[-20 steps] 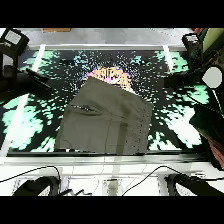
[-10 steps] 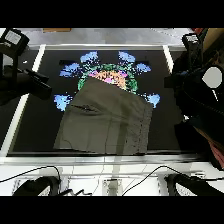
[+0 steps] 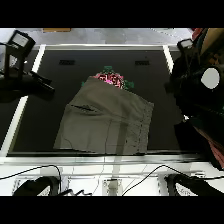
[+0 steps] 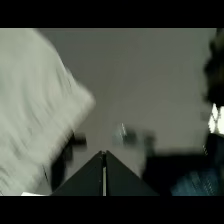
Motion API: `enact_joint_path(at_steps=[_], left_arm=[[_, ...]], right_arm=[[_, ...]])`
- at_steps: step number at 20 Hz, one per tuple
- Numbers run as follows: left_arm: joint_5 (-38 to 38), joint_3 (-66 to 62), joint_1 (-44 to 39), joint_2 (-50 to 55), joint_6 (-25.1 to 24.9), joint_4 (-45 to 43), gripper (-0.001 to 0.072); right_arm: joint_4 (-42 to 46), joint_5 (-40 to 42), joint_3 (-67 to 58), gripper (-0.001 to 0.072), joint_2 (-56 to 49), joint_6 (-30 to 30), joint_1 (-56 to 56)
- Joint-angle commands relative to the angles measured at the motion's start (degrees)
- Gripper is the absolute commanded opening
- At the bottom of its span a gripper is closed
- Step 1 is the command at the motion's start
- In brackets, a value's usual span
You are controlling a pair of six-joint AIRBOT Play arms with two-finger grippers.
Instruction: Fold the clothes and pants, and hang the long-sleeved shirts on hangers.
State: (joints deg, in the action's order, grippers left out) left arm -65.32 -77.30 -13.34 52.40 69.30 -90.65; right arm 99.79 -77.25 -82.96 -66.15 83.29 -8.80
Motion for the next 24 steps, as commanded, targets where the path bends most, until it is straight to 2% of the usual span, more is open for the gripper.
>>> enact_joint_path(at_steps=[1,4,5,7,8,9,10,11,12,13,14,15,20,22,24], left_arm=[[-4.5,2.9,3.2,0.6,2.5,-1.2,0.0006],[-5.3,7.1,9.5,0.0,2.5,-0.2,0.0005],[-5.9,8.9,11.9,0.1,2.2,-0.2,0.0005],[-5.0,13.5,16.2,0.1,2.3,1.2,0.0005],[-3.9,16.5,18.3,0.1,1.9,4.0,0.0005],[-3.1,19.2,19.8,0.1,0.7,6.6,0.0006],[-2.2,22.1,21.0,0.2,0.3,7.6,0.0006],[-1.5,24.5,21.6,0.3,0.3,7.3,0.0007],[-1.3,26.8,21.7,0.5,0.3,6.7,0.0065],[-1.3,28.4,21.7,0.9,0.3,6.8,0.0255],[-1.3,29.8,21.6,1.3,0.4,6.9,0.0493],[-1.3,30.6,21.6,1.7,0.4,7.7,0.0548],[-0.7,31.3,21.7,3.1,0.5,10.0,0.0544],[0.4,31.3,21.7,3.3,0.9,11.5,0.0505],[2.5,31.3,22.4,3.3,2.5,11.5,0.0505]], right_arm=[[-10.4,-6.9,9.7,0.0021,1.0,-9.6,7.8],[-34.6,-8.9,25.6,0.0021,5.0,-23.6,18.0],[-40.6,-9.2,30.7,0.0021,6.1,-25.6,20.5],[-46.2,-6.8,40.7,0.0034,6.9,-24.7,23.3],[-46.1,-4.7,44.9,0.0160,6.8,-22.1,23.4],[-46.0,-2.4,49.1,0.0361,6.8,-19.6,23.4],[-46.0,-0.5,52.7,0.0392,6.8,-19.2,23.4],[-46.1,1.4,56.0,0.0392,6.8,-19.2,23.4],[-46.3,2.6,58.5,0.0393,6.8,-19.1,23.4],[-47.1,4.6,60.1,0.0427,6.7,-17.3,23.4],[-48.4,6.4,60.7,0.0484,6.1,-16.5,23.4],[-49.8,7.3,60.7,0.0484,5.2,-16.1,23.4],[-53.3,8.2,60.7,0.0484,-6.3,-16.1,23.4],[-58.5,8.0,60.7,0.0468,-11.5,-20.7,23.4],[-63.5,7.8,60.7,0.0453,-15.2,-25.8,23.4]])
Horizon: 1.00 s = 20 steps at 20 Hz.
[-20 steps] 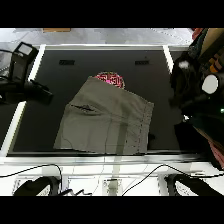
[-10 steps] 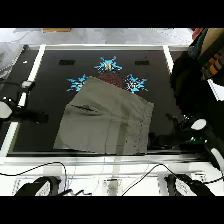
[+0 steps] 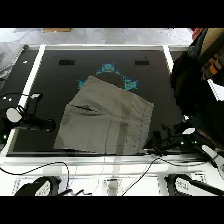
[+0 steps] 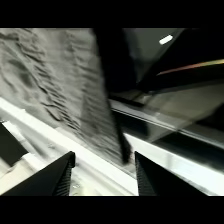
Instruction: Fold the clothes and pants, and hang the long-sleeved shirts on hangers.
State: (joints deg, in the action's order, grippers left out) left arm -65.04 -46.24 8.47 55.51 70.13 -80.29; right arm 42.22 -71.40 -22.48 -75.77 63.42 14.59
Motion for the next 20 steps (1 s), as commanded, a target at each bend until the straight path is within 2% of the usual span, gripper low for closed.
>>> enact_joint_path(at_steps=[1,3,5,6,8,9,11,12,13,14,17,20], left_arm=[[3.2,0.3,1.8,0.3,3.0,1.1,0.0505],[4.0,0.3,5.1,0.4,4.7,2.4,0.0505],[3.9,0.3,10.2,0.8,4.7,6.3,0.0504],[3.6,0.3,13.0,1.1,4.7,8.7,0.0505],[1.2,0.3,17.8,2.4,3.0,12.5,0.0505],[-0.8,0.5,19.9,3.4,1.4,13.4,0.0505],[-4.3,0.7,22.1,5.9,1.0,13.5,0.0505],[-5.2,1.2,22.2,7.1,0.9,13.5,0.0505],[-6.0,1.7,22.2,8.2,-0.5,13.5,0.0505],[-6.2,2.4,22.1,9.0,-2.4,13.5,0.0505],[-6.2,4.6,22.3,9.9,-5.0,13.5,0.0505],[-5.9,6.5,22.3,9.9,-6.6,13.5,0.0505]], right_arm=[[-8.2,2.0,0.3,0.0452,-6.7,-8.4,0.0],[-12.0,1.9,0.3,0.0376,-7.2,-14.2,0.0],[-15.6,1.7,0.3,0.0363,-7.2,-18.6,0.0],[-17.4,1.5,0.3,0.0302,-7.2,-20.3,0.0],[-21.1,0.1,0.3,0.0304,-7.2,-23.6,0.0],[-22.9,-1.1,0.3,0.0333,-7.2,-24.3,0.0],[-25.1,-1.5,0.2,0.0332,-7.2,-24.3,0.0],[-25.4,-1.7,0.2,0.0273,-7.2,-24.7,0.0],[-25.5,-2.5,0.1,0.0119,-7.2,-26.0,0.0],[-25.9,-4.2,0.1,0.0023,-7.2,-28.0,0.0],[-25.9,-5.3,0.1,0.0022,-6.0,-28.7,0.0],[-25.2,0.5,0.1,0.0020,-1.6,-28.3,-1.3]])
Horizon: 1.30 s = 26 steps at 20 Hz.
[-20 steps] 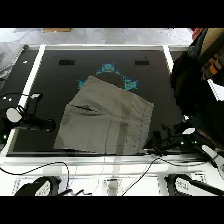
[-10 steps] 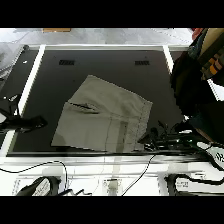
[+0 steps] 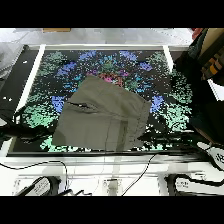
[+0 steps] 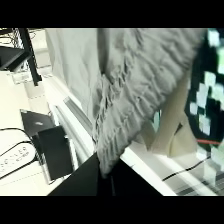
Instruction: Fold the clothes and pants, and hang the long-sleeved shirts on hangers.
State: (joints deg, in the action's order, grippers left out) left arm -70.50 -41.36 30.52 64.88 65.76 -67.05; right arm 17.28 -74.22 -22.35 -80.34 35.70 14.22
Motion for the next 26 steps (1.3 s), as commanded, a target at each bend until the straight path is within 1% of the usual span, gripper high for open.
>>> enact_joint_path(at_steps=[1,4,6,8,9,11,13,15,16,18,19,20,21,23,24,26], left_arm=[[-0.2,2.3,0.3,0.5,-2.2,0.2,0.0506],[0.9,4.2,0.3,0.6,-2.1,0.0,0.0506],[1.2,5.8,0.3,1.2,-2.1,-0.4,0.0506],[2.5,7.5,0.3,2.1,-2.2,0.1,0.0506],[3.6,8.4,0.3,2.7,-2.2,0.9,0.0505],[6.3,9.4,0.3,4.0,-2.5,3.6,0.0505],[9.3,9.8,0.3,5.3,-4.3,8.4,0.0500],[10.6,10.0,0.2,7.1,-5.8,14.0,0.0347],[10.5,10.0,0.0,8.3,-6.7,16.7,0.0345],[10.5,10.0,-1.0,11.2,-8.2,18.9,0.0341],[10.5,10.0,-1.8,12.7,-8.4,19.2,0.0309],[10.5,10.0,-2.4,13.6,-8.4,19.7,0.0113],[10.3,9.9,-2.7,13.9,-9.5,21.1,0.0007],[7.3,8.4,-2.4,13.1,-14.3,26.0,0.0006],[4.7,6.3,-2.3,12.2,-15.3,26.9,0.0005],[-0.5,0.3,-2.1,9.2,-15.2,26.8,0.0005]], right_arm=[[-0.3,6.1,0.0,0.0020,4.9,0.0,-2.4],[0.8,14.5,-0.3,0.0020,10.0,3.4,-7.5],[6.0,18.1,-2.3,0.0020,12.4,7.4,-11.1],[11.0,20.4,-5.2,0.0020,13.3,11.9,-14.2],[11.9,21.2,-6.5,0.0020,13.2,13.4,-15.1],[11.9,21.3,-8.6,0.0021,13.2,13.8,-15.8],[12.0,21.2,-10.0,0.0021,13.2,14.4,-15.8],[12.0,21.2,-10.7,0.0021,13.2,14.4,-15.8],[12.1,21.2,-10.9,0.0021,13.2,14.4,-15.8],[12.0,21.2,-11.0,0.0021,13.2,14.4,-15.8],[12.1,21.2,-11.0,0.0021,13.2,14.4,-15.8],[12.1,21.1,-11.0,0.0021,13.2,14.4,-15.8],[12.4,21.0,-11.3,0.0021,13.2,14.4,-15.8],[13.9,19.4,-13.9,0.0021,13.2,14.5,-15.7],[14.8,17.9,-16.3,0.0021,13.2,15.0,-15.7],[16.7,14.1,-23.1,0.0021,13.2,16.5,-15.7]])
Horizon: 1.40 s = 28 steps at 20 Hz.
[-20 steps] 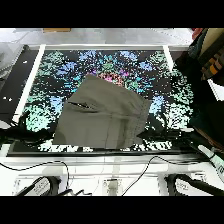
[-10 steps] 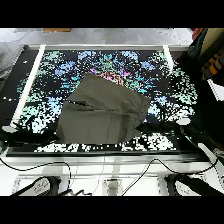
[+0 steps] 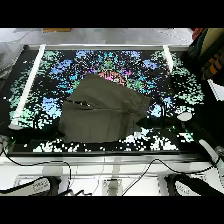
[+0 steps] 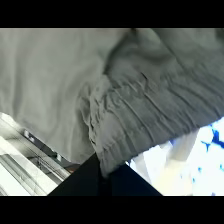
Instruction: Fold the clothes and pants, and hang the long-sleeved shirts on hangers.
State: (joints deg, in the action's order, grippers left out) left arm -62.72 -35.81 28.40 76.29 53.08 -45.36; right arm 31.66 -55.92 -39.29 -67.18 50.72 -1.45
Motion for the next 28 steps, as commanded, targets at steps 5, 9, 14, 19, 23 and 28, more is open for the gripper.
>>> enact_joint_path(at_steps=[5,9,14,19,23,28], left_arm=[[-12.5,-23.2,0.3,-17.7,-2.5,12.1,0.0005],[-3.2,-35.6,0.3,-31.6,-2.6,17.2,0.0005],[22.4,-37.3,0.3,-48.4,-2.6,16.9,0.0005],[29.5,-37.3,0.3,-54.3,-2.4,13.6,0.0002],[10.1,-37.2,0.2,-45.5,3.9,12.4,0.0002],[-7.0,-32.0,-7.0,-21.7,4.7,11.8,0.0001]], right_arm=[[4.5,-13.5,-25.4,0.0021,2.7,5.6,0.0],[-0.3,-15.6,-37.4,0.0022,9.6,13.2,0.0],[-10.1,-15.2,-46.4,0.0022,20.2,24.3,0.0],[-9.4,-10.7,-47.2,0.0022,27.6,28.9,0.0],[7.7,-10.5,-44.5,0.0021,24.9,35.5,0.0],[13.5,-5.4,-29.6,0.0022,12.8,36.0,0.0]])
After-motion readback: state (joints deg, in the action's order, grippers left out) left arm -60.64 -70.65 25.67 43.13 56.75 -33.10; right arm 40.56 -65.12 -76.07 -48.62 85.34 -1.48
